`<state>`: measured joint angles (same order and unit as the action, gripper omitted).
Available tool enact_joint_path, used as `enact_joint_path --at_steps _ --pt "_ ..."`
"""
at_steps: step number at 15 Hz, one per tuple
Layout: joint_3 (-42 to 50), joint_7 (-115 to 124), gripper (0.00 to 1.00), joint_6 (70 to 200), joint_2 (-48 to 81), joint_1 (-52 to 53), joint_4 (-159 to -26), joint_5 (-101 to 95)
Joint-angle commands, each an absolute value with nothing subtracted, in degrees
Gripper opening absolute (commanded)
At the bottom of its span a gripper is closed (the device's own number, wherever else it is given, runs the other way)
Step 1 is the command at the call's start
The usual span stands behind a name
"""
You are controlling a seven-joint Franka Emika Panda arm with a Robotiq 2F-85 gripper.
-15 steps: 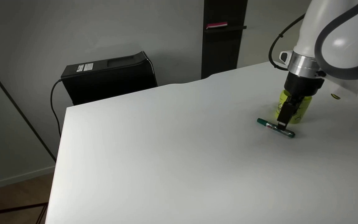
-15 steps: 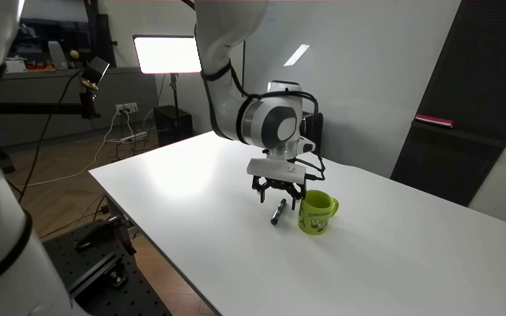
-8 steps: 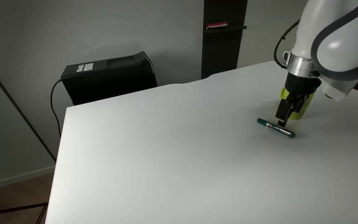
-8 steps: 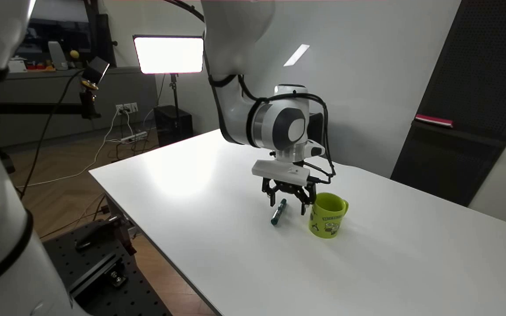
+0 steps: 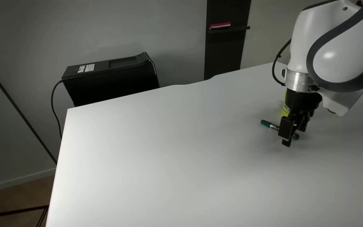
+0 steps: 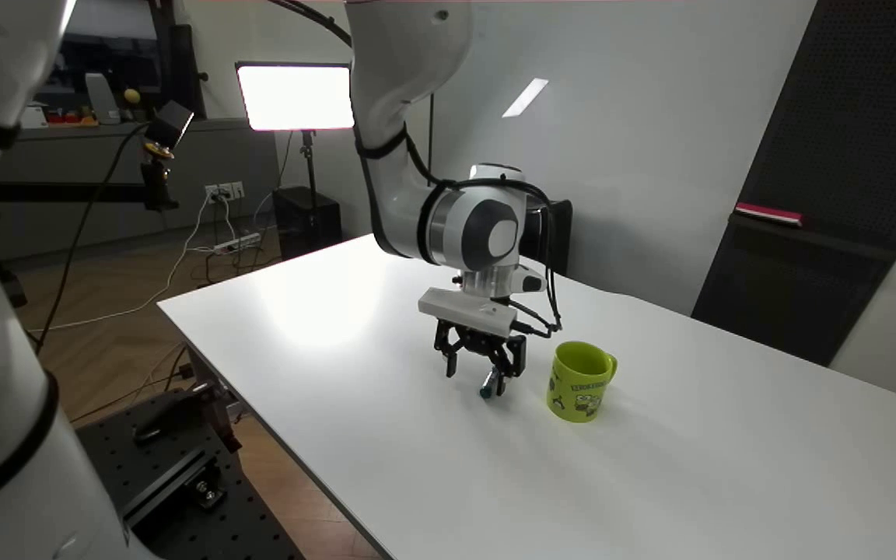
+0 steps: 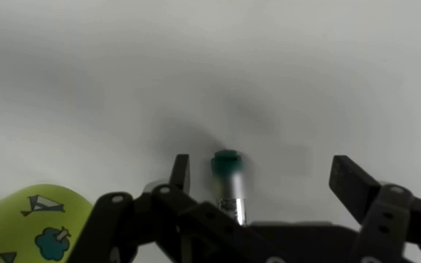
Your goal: Put the marker in the mug
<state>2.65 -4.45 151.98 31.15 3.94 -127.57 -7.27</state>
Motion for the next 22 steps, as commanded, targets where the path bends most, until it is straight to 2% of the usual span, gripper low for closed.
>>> enact_joint_path --at_steps 1,10,11,12,22 --pt "1.3 -4.1 0.67 151.9 32.4 2.2 -126.9 -6.1" --pt "0.3 -6.9 0.05 152.6 31.8 0.0 -128.1 -6.2" --pt "0.2 -7.2 0.01 152.6 31.6 -0.1 -128.2 -6.3" --pt "0.1 -7.6 0.06 152.5 31.5 -0.2 -128.3 -6.3" --pt "-1.4 -6.9 0.06 139.3 25.2 -0.6 -122.0 -2.0"
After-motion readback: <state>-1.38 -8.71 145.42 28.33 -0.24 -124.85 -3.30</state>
